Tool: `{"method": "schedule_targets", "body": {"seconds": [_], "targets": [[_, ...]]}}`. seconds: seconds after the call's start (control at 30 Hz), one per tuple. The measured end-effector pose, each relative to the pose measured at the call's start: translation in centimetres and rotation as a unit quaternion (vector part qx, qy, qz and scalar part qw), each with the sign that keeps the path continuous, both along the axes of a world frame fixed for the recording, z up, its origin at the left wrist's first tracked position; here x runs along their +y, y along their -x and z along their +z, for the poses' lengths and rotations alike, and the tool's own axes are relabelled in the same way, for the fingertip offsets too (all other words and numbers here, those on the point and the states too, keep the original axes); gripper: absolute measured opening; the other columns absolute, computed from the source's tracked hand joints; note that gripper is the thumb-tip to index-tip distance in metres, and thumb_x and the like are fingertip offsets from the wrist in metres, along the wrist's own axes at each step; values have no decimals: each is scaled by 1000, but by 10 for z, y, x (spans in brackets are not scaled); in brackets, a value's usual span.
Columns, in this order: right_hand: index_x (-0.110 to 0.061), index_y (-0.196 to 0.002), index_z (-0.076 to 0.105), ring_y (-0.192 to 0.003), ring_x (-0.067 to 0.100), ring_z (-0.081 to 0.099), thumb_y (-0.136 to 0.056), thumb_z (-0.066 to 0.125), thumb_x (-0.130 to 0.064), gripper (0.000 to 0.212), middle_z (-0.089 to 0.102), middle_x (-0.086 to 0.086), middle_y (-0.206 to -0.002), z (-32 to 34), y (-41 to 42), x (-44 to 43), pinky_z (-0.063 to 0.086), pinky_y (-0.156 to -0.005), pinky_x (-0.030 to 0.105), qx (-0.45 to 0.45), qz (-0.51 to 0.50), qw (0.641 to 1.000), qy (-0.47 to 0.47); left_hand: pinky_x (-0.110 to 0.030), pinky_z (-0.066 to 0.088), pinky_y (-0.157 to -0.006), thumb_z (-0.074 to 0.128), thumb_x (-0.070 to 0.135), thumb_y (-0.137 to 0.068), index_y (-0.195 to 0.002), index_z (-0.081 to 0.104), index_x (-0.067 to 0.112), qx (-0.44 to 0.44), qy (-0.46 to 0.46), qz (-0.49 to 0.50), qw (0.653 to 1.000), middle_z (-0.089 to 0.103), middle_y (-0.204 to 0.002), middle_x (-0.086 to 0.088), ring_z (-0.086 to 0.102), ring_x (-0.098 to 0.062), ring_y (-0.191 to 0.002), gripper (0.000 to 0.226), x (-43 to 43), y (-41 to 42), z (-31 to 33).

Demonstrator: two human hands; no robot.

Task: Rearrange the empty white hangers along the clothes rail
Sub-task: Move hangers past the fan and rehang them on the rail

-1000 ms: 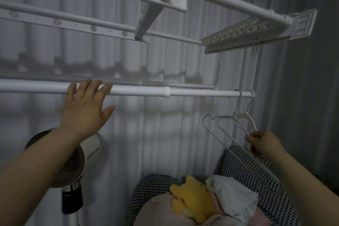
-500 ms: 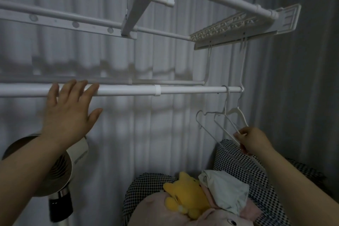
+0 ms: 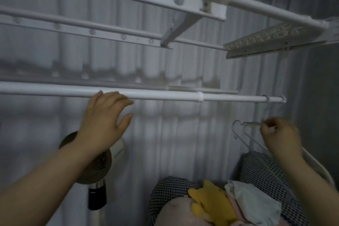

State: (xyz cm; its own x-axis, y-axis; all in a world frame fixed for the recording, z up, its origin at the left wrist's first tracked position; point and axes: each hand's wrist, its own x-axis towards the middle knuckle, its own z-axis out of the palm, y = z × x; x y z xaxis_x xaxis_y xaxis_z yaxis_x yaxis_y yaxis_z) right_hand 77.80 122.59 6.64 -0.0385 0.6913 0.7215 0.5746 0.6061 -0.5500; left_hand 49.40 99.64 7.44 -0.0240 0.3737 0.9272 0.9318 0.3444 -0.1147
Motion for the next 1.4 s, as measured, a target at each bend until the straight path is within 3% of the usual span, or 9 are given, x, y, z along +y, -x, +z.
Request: {"method": "schedule_targets", "body": {"seconds": [0.3, 0.4, 0.5, 0.63, 0.83, 0.9, 1.03, 1.27, 1.4], "targets": [[-7, -90, 62, -79, 21, 52, -86, 57, -4, 7, 55, 4, -75, -5, 185, -170, 37, -61, 19, 46, 341, 935, 80, -30, 40, -77, 39, 29, -80, -86, 71, 6, -64, 42, 63, 995, 72, -82, -12, 68, -29, -78, 40, -185, 70, 14], [-21, -69, 54, -75, 24, 54, -85, 56, 0, 27, 52, -3, -65, -18, 244, -230, 44, -64, 19, 46, 437, 889, 127, -32, 44, -71, 37, 25, -78, -83, 70, 1, -84, 40, 113, 989, 71, -79, -19, 68, -35, -73, 41, -252, 100, 21], [-28, -67, 52, -75, 22, 56, -85, 56, -3, 30, 53, -3, -64, -26, 289, -292, 46, -66, 23, 32, 500, 847, 178, -43, 49, -78, 37, 22, -77, -96, 68, -2, -129, 19, 164, 978, 69, -95, -24, 65, -41, -88, 43, -301, 129, 25], [-13, -94, 56, -62, 12, 48, -89, 54, -10, 7, 47, -4, -65, -32, 328, -361, 37, -48, 3, 13, 562, 786, 257, -41, 38, -98, 41, 24, -86, -123, 54, 2, -171, 84, 196, 962, 53, -131, -20, 51, -36, -119, 45, -327, 168, 30], [-10, -130, 40, -71, -2, 45, -88, 58, -25, 48, 46, -13, -80, -48, 368, -415, 42, -70, 12, 0, 576, 739, 350, -35, 24, -109, 43, 15, -93, -142, 26, 12, -167, 160, 182, 956, 26, -152, -11, 30, -28, -137, 52, -312, 198, 40], [-12, -132, 36, -73, 3, 49, -87, 60, -24, 53, 47, -10, -82, -49, 373, -421, 44, -77, 23, 2, 573, 719, 394, -33, 23, -110, 42, 16, -94, -143, 25, 13, -165, 169, 165, 957, 24, -152, -9, 28, -25, -138, 52, -303, 201, 40], [-17, -113, 37, -54, 10, 52, -87, 56, -2, 36, 53, -1, -75, -50, 378, -437, 42, -52, 21, -4, 608, 665, 433, -33, 18, -111, 39, 19, -95, -143, 26, 16, -148, 179, 161, 959, 25, -152, -5, 22, -21, -140, 50, -296, 211, 33], [-15, -92, 55, -26, 3, 43, -89, 53, -7, 9, 59, -3, -53, -60, 360, -412, 33, -30, 13, -23, 583, 721, 373, -33, 15, -110, 40, 22, -94, -143, 25, 18, -129, 159, 157, 966, 28, -151, -4, 23, -20, -140, 51, -297, 219, 25], [-19, -78, 59, -27, 6, 37, -89, 53, -6, 18, 55, 0, -49, -54, 338, -387, 28, -31, 17, -36, 551, 766, 330, -38, 17, -111, 43, 26, -94, -140, 32, 15, -131, 138, 151, 970, 34, -148, -8, 28, -25, -138, 49, -292, 224, 20]]}}
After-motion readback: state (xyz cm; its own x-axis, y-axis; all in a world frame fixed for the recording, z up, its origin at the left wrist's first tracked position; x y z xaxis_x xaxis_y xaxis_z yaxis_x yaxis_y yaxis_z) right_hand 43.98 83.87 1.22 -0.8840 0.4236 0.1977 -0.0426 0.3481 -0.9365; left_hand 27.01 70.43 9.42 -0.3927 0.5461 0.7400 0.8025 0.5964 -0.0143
